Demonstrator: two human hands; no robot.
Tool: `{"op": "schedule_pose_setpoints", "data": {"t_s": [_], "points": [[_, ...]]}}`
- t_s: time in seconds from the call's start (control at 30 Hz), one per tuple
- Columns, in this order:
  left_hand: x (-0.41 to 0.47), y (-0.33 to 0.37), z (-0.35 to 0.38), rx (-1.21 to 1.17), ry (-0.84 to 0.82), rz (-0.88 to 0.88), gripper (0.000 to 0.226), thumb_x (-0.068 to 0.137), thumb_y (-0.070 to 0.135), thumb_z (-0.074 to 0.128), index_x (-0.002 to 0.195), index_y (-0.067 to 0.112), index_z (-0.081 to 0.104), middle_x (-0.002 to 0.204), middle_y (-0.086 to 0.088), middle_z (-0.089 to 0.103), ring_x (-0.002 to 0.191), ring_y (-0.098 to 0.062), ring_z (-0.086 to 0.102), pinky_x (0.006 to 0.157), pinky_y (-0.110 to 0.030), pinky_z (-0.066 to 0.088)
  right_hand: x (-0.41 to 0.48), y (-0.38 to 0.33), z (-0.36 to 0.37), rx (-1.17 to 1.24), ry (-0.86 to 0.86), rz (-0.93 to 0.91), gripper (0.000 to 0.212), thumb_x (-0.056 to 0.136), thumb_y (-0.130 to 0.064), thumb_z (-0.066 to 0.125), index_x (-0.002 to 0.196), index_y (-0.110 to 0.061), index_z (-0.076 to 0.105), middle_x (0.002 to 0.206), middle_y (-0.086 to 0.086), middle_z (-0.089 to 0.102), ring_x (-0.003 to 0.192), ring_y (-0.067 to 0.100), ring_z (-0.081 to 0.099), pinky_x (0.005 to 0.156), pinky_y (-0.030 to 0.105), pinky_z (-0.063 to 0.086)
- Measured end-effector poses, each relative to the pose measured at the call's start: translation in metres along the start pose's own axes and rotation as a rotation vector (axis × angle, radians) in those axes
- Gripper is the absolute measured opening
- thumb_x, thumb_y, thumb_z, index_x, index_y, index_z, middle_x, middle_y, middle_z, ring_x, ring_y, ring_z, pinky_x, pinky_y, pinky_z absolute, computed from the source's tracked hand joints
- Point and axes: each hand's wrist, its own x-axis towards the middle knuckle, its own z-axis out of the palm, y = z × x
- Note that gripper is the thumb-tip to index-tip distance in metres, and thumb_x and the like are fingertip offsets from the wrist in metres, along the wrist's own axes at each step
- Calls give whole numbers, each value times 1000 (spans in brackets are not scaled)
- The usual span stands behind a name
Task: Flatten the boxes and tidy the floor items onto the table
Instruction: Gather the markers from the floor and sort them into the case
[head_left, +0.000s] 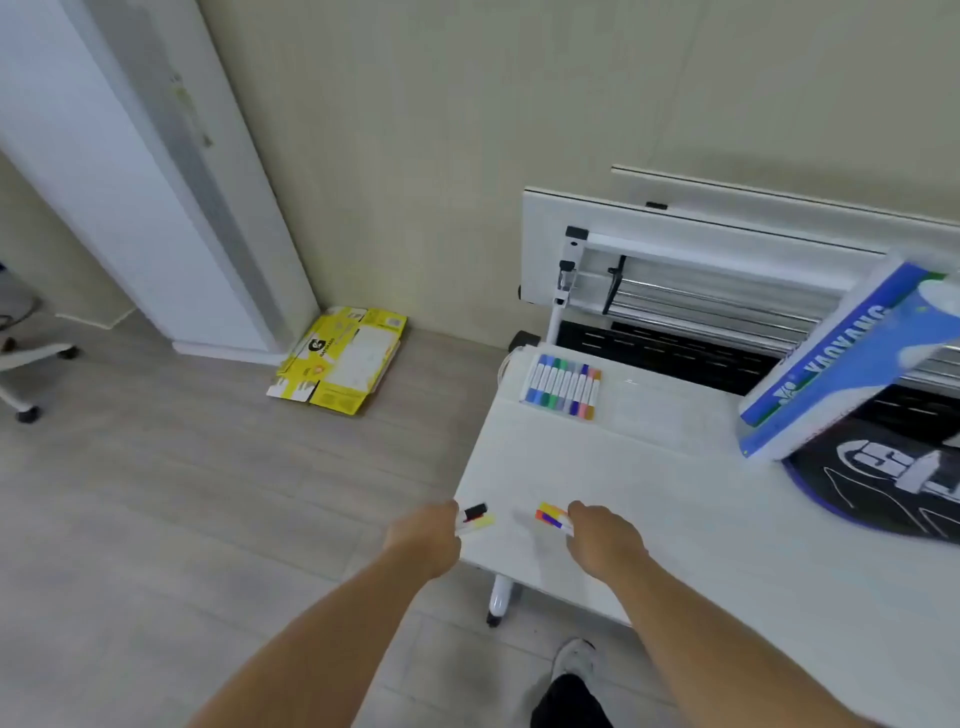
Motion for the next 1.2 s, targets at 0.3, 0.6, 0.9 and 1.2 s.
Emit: {"op": "schedule_pose_setpoints", "data": {"t_s": [0.3,0.6,0.9,1.2], "points": [[134,150,38,-71,-111,-25,32,93,19,43,124,21,44,113,-2,56,99,-24,59,80,-38,52,99,153,9,199,-38,173,36,93,-17,44,129,-21,43,118,2,56,109,24,58,82,34,47],[199,208,46,4,30,37,52,92,20,45,142,24,33,127,-1,44,112,-23,45,93,-33,45,158,188,22,150,194,88,52,67,-29,78,116,-19,62,97,4,60,85,27,62,63,36,55],[205,190,42,193,55,217,84,90,56,57,154,23,15,151,-3,28,132,-27,37,108,-38,39,141,199,17,92,283,31,81,62,-55,82,133,-25,54,115,1,62,105,25,61,87,39,51],[215,178,16,97,40,285,52,101,49,44,143,19,38,133,0,50,118,-21,51,98,-34,48,124,189,14,120,323,199,48,73,-40,80,115,-23,66,114,3,64,98,27,63,87,39,50]]}}
